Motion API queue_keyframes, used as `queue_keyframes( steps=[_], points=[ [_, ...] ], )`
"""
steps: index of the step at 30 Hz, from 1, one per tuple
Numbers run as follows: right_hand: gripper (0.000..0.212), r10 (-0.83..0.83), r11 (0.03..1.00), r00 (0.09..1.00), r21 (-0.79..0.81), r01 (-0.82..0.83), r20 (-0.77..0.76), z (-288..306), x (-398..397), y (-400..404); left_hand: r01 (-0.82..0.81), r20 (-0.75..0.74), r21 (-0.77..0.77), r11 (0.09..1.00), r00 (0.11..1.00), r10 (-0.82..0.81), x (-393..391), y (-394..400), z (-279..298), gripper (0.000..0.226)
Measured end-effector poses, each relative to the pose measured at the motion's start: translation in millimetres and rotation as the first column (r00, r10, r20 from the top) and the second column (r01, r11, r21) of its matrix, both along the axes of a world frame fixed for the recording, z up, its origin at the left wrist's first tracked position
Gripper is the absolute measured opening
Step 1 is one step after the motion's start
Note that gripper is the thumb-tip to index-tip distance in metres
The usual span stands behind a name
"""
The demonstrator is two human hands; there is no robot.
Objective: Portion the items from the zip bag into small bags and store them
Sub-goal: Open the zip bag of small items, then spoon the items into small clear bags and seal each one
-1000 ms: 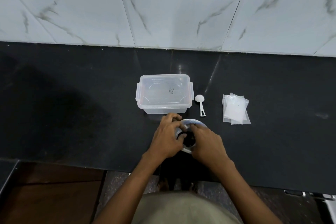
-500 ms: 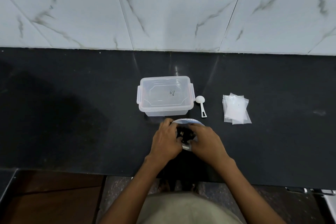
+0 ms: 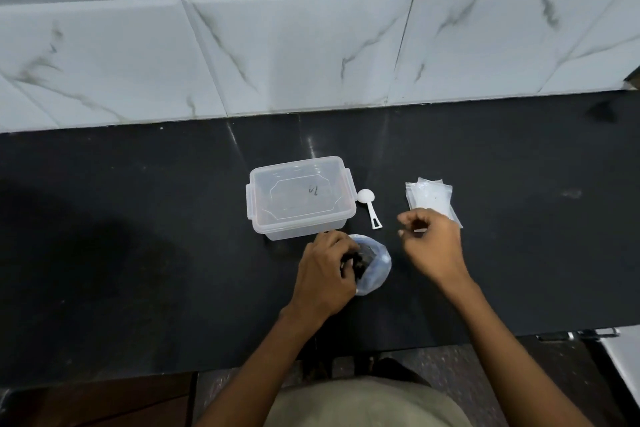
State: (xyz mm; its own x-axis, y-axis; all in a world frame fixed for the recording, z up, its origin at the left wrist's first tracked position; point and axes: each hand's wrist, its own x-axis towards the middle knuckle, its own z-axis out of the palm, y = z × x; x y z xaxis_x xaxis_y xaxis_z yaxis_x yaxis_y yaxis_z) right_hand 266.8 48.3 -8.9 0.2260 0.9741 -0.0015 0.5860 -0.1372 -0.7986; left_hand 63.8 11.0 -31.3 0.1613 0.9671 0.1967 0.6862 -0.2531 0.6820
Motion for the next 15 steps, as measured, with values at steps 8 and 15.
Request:
queue_keyframes(
  steps=[8, 15],
  points=[
    [0.050, 0.059, 0.971, 0.880, -0.230, 0.058, 0.472, -25, 38, 45, -0.039, -0.079, -0.057, 0.998, 0.996, 0.034, 12, 3, -5, 0.025],
    [0.042, 0.086, 0.975, 0.892, -0.222, 0.016, 0.444, -40, 46, 48, -0.115, -0.077, -0.072, 0.991, 0.991, 0.110, 20, -2, -5, 0.023]
  ],
)
